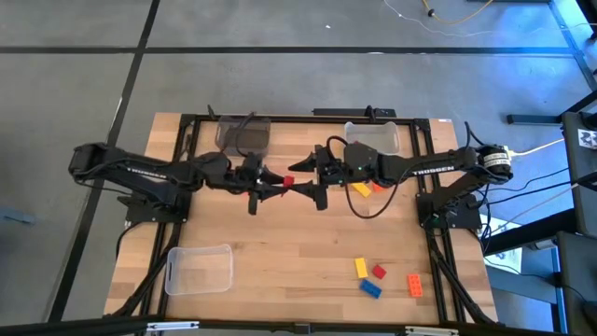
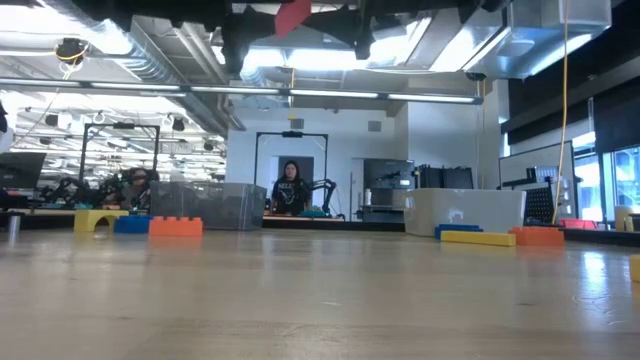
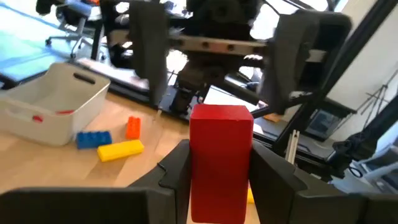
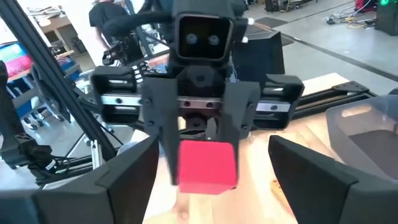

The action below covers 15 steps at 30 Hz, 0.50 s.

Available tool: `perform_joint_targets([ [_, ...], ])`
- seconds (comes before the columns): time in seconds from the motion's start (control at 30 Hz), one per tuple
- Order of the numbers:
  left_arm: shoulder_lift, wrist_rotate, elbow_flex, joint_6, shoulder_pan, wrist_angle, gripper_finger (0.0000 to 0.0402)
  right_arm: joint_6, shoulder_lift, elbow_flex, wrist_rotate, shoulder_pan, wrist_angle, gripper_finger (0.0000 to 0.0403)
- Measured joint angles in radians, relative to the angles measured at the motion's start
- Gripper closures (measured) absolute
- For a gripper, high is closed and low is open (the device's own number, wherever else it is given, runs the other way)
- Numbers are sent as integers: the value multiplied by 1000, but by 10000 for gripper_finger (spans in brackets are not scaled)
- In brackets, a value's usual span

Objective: Sort & place blocks by color
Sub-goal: Put the red triangular block into the gray bin

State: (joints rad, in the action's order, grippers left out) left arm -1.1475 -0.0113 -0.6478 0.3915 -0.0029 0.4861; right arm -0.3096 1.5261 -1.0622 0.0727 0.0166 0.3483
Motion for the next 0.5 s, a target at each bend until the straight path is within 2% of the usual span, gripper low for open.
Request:
perform_joint_targets([
  [0.23, -32, 25, -27, -38, -7, -1, 283, -2, 0, 0, 10, -1, -16, 131],
  [0.37, -32, 28, -27, -41, -6, -2, 283, -3, 0, 0, 57, -1, -29, 162],
  [0.5, -32, 27, -27, -54, -6, -2, 283, -3, 0, 0, 60, -1, -31, 201],
])
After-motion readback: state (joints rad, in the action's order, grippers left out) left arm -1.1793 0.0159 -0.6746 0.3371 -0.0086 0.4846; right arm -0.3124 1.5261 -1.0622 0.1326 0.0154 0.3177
